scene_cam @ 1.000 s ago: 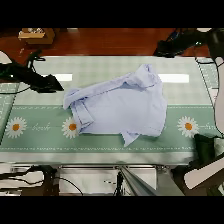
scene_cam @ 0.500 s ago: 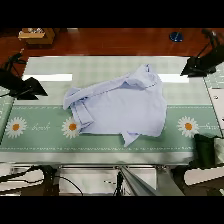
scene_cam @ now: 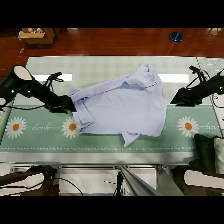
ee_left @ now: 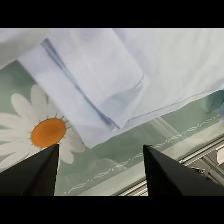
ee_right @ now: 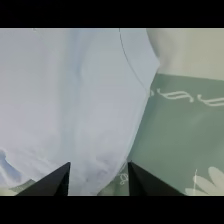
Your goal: Fold the shirts.
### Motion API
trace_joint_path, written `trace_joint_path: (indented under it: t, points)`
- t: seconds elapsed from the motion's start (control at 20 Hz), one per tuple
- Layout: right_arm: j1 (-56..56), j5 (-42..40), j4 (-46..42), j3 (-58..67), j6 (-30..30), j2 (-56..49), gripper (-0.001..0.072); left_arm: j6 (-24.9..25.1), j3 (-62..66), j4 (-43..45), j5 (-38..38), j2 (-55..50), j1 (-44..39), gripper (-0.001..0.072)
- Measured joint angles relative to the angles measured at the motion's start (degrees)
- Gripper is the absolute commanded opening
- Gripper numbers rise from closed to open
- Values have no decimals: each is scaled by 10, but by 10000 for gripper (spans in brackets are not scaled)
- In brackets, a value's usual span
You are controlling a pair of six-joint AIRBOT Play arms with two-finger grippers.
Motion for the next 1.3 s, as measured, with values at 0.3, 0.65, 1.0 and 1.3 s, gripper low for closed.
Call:
trace_joint_path:
  t: [0.3, 0.65, 1.0, 1.3]
  points:
    - [-1, -25, 3, -80, -14, 43, 449, -3, -10, -5, 40, -28, -69, 639]
    - [-1, -31, 14, -96, -19, 80, 448, -14, -12, -5, 40, -50, -81, 628]
    - [-1, -29, 17, -98, -19, 89, 448, -26, -13, -6, 40, -82, -85, 614]
    - [-1, -25, 18, -98, -19, 89, 449, -31, -11, -11, 54, -111, -94, 42]
